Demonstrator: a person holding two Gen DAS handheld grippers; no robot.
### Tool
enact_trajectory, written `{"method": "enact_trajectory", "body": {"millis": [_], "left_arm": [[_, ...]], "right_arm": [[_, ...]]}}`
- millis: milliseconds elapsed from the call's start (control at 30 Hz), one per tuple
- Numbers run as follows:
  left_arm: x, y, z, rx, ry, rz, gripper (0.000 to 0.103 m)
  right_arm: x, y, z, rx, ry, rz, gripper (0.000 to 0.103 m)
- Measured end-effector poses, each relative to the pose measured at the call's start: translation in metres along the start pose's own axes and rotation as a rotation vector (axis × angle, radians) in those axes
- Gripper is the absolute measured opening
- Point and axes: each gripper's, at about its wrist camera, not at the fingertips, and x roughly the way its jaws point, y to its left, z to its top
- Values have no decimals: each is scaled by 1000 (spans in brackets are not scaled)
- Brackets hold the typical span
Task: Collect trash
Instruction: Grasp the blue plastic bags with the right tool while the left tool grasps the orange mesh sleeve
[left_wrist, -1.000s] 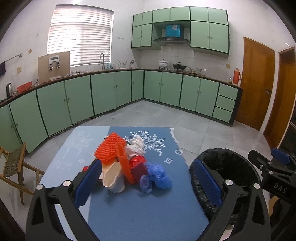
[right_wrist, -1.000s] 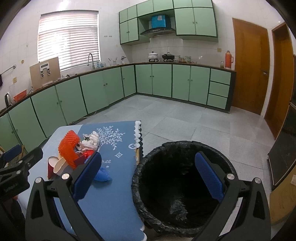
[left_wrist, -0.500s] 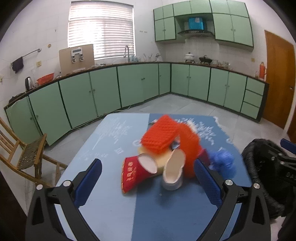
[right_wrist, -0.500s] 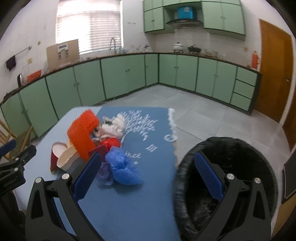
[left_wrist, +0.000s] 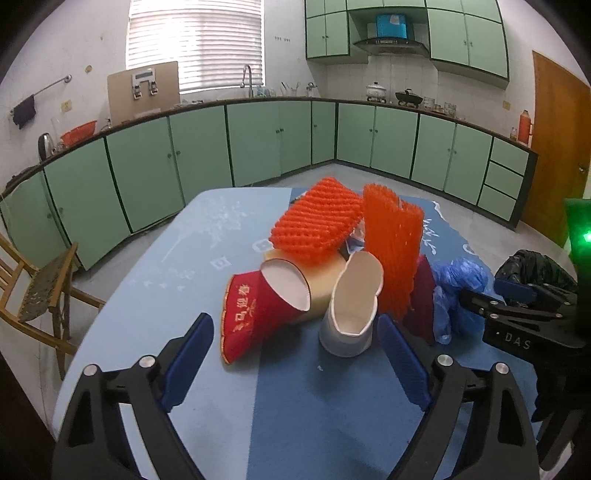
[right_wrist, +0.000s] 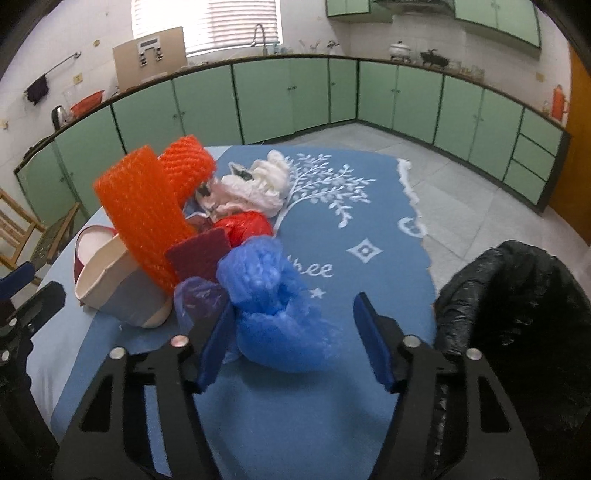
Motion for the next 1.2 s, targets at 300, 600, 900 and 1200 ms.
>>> {"method": "enact_trajectory", "body": {"millis": [300,600,900,1200], "left_arm": [[10,-9,-1,12,12,-28,81],[10,-23,10,14,-1,-70,70],[17,-47,34,25,-32,-104,70],[45,-65,49,38,-15,-93,44]], "right_arm": [[2,2,-4,-14,40,110,27],[-25,-14,4,20,-15,80,27],[-32,-31,22,39,-58,40,27],[-28,-47,28,66,-66,21,27]]}}
